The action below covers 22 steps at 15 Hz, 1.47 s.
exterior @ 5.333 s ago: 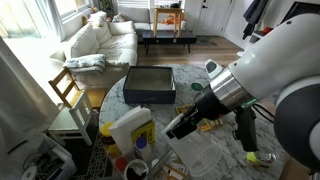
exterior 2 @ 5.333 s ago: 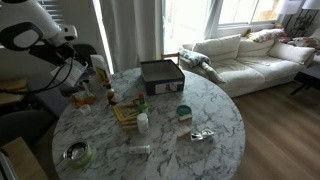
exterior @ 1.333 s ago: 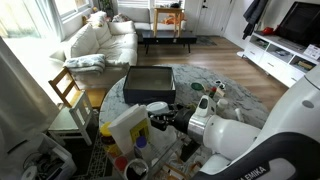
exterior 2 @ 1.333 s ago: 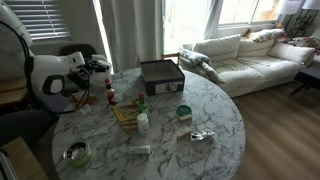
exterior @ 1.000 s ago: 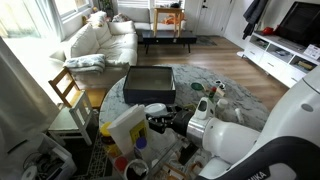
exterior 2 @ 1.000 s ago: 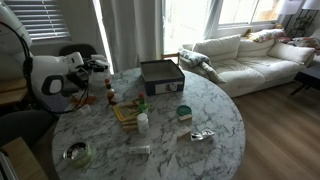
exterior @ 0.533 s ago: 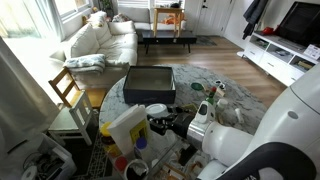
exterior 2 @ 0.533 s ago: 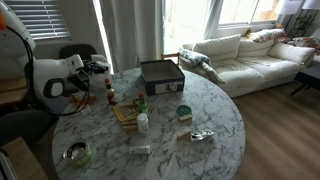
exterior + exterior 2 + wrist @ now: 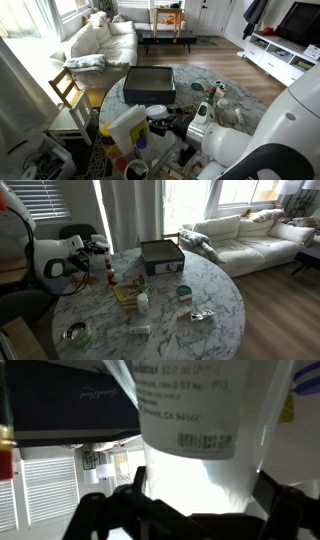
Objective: Turn the transparent bucket upside down, then put it in the transparent box
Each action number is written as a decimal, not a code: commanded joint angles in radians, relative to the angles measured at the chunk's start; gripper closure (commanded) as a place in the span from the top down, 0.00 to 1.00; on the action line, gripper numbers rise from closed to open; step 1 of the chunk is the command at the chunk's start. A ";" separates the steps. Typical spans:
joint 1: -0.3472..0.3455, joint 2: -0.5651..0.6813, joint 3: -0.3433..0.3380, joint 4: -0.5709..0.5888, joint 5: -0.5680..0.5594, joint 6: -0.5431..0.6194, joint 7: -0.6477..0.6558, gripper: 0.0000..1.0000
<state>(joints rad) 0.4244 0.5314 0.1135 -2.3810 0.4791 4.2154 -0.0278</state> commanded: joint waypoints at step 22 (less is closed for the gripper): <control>-0.008 -0.031 0.017 -0.093 -0.090 -0.034 0.161 1.00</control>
<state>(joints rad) 0.4964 0.5389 0.0490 -2.4048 0.4540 4.2139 0.1181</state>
